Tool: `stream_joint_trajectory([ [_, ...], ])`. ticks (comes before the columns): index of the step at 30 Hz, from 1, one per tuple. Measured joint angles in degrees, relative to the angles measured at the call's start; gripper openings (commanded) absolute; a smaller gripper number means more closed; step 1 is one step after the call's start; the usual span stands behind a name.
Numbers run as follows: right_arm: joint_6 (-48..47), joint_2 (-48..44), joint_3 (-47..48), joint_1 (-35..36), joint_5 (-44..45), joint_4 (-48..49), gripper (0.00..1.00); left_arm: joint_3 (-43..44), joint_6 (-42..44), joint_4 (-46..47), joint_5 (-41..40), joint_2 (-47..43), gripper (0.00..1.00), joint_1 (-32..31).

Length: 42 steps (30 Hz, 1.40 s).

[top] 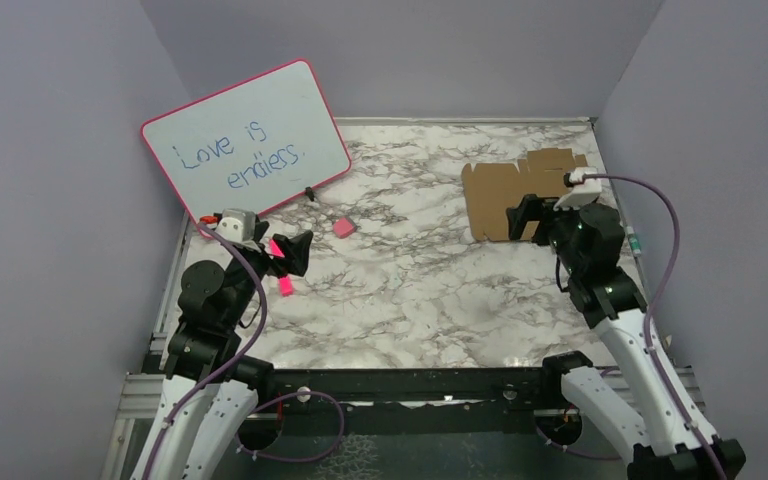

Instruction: Fold the paper box

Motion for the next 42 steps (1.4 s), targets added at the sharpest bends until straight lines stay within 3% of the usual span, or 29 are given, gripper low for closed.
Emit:
stream_joint_trajectory([
  [9, 2.82, 19.06, 2.6, 0.0, -4.61, 1.18, 1.0, -0.02, 0.74, -0.52, 0.04, -0.02, 0.99, -2.05],
  [15, 4.87, 33.81, 3.13, 0.0, -6.21, 10.14, 0.99, -0.11, 1.62, -0.52, 0.04, -0.5, 0.99, -2.58],
  [26, 11.52, 57.92, 14.45, 0.0, -8.22, 21.07, 0.98, -0.13, 2.14, -0.52, 0.04, -0.7, 0.99, -3.3],
  [32, 13.57, 64.87, 18.69, 0.0, -8.33, 22.36, 0.98, -0.13, 2.4, -0.52, 0.04, -0.7, 0.99, -3.41],
  [42, 14.36, 66.45, 17.49, 1.38, -12.15, 22.58, 0.98, -0.24, 2.64, -0.52, 0.04, -0.63, 0.99, -3.67],
])
